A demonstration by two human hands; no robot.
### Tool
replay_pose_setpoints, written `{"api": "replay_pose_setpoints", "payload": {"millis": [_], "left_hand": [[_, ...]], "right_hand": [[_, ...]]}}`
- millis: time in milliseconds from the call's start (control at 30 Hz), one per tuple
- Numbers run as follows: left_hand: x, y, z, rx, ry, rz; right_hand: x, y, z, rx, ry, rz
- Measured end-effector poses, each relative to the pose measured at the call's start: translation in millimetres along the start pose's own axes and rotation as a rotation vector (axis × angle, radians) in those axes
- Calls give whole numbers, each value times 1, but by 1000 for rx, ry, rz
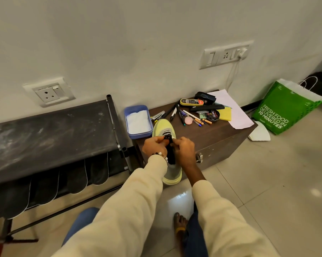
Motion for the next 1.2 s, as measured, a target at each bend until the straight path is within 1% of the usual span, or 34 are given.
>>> {"api": "replay_pose_setpoints", "payload": {"millis": [67, 167, 267, 400, 467, 533, 600, 633, 800, 867, 1000, 1133, 1200], "left_hand": [[1, -1, 0, 113, -27, -89], [-1, -3, 0, 235, -56, -201], [-3, 0, 3, 343, -66, -280], [-4, -3, 8, 369, -96, -287], [-6, -2, 9, 372, -112, -258], [-8, 0, 5, 378, -136, -255], [-6, 2, -2, 399, -166, -311], [-5, 2, -5, 403, -171, -347], [1, -2, -15, 430, -145, -455], [6, -3, -16, 490, -123, -501], [19, -2, -17, 620, -107, -683], [27, -5, -20, 585, -100, -778], [31, -8, -21, 584, -84, -809]], "right_hand": [[2, -1, 1, -76, -21, 67], [5, -1, 3, -142, -11, 96], [8, 0, 4, -170, 4, 64], [10, 9, -2, 89, 67, -202], [7, 8, -3, 42, 54, -136], [3, 4, -3, -106, 78, 14], [5, 2, -3, -291, 88, 187], [8, 2, -3, -317, 67, 229], [13, 2, -7, -209, 45, 235], [12, 0, -7, -180, 46, 194], [17, -2, -7, -257, -1, 129], [23, 4, -7, -375, -11, 165], [21, 11, -10, -294, 8, 46]]}}
Point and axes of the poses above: each hand's wrist, its own z-axis away from the middle knuckle, its own x-axis out of the palm, y = z × x, the point moved 4 cm from there along -z, towards the middle knuckle, and after that the axes turned 12 degrees about y, right-handed, at the moved point
